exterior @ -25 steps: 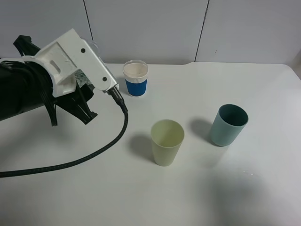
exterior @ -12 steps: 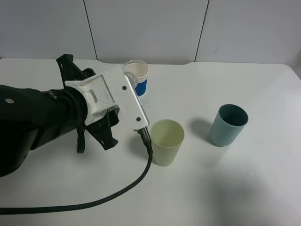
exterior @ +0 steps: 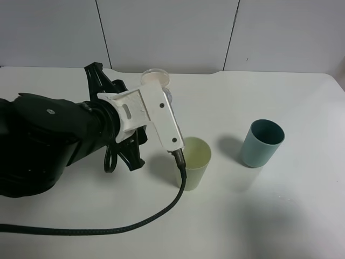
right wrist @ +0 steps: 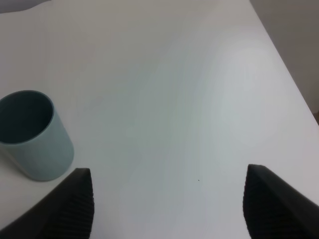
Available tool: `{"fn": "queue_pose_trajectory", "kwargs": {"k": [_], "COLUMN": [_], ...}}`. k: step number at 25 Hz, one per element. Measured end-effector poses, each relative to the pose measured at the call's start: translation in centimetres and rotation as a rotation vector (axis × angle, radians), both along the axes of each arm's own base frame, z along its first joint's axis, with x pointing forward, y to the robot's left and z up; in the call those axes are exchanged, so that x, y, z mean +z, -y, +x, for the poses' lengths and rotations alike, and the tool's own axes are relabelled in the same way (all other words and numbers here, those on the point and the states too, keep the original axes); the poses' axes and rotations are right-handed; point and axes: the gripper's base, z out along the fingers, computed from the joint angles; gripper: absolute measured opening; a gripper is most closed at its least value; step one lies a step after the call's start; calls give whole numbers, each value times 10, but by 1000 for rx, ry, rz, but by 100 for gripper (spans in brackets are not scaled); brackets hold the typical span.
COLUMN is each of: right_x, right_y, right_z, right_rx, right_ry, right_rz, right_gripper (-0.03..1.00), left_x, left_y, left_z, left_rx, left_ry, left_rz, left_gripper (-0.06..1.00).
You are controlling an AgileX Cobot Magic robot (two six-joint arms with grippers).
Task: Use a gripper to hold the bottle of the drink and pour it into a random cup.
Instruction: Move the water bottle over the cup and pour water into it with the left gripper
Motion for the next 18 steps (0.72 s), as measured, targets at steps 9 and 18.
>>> {"fn": "queue_pose_trajectory", "kwargs": {"k": [9, 18], "right_x": [0, 0], "right_y": [0, 0], "right_z": [0, 0], "right_rx": [0, 0], "right_ry": [0, 0], "right_rz": [0, 0], "right_gripper": [63, 63], "left_x": [-11, -10], "left_y": [20, 28], "left_z": [-6, -4], "left_rx": [-100, -110], "left_ry": [-16, -4], "left_rz": [130, 147], "left_gripper": [55, 55]}}
